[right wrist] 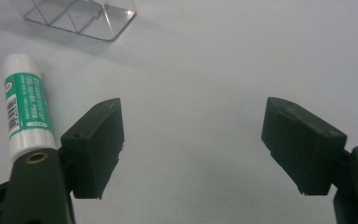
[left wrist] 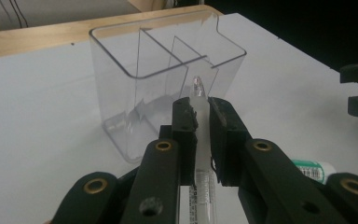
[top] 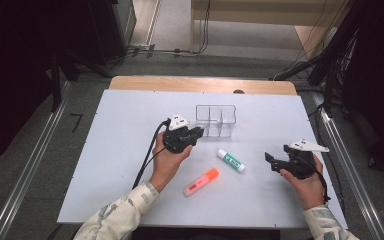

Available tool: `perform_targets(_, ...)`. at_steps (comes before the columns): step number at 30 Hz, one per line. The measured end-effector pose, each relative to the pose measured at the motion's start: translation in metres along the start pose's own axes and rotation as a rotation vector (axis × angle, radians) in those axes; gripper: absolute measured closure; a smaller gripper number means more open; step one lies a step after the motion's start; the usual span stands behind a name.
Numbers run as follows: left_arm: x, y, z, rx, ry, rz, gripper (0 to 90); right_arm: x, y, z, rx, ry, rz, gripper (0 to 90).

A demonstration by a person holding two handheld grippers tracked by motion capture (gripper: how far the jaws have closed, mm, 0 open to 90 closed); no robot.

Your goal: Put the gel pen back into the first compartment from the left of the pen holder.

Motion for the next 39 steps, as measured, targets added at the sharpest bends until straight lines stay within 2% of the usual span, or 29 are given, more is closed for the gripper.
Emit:
perform_targets(9, 0.017, 0.007, 0.004, 0.0, -0.018, -0.033, 81.5, 0.0, -0.001, 0.0, 0.001, 0.002, -0.001, 19.8)
perform_targets(25, 0.043, 0.017, 0.017, 0.028, -0.036, -0.034, 81.5, 0.001, -0.002, -0.001, 0.006, 0.0, -0.01, 19.8)
perform_targets(39, 0.058, 0.03, 0.024, 0.052, -0.041, -0.029, 81.6, 0.001, -0.002, -0.001, 0.007, 0.005, -0.008, 19.8)
Point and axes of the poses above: each handheld gripper's, and its own axes: y roughly forward along the jaws, x roughly out of its top, z roughly to its left, the point moved 1 cm from there along y, roughly forward along the jaws, and after that the axes turned 4 degrees about -z, right-handed, at the moved point
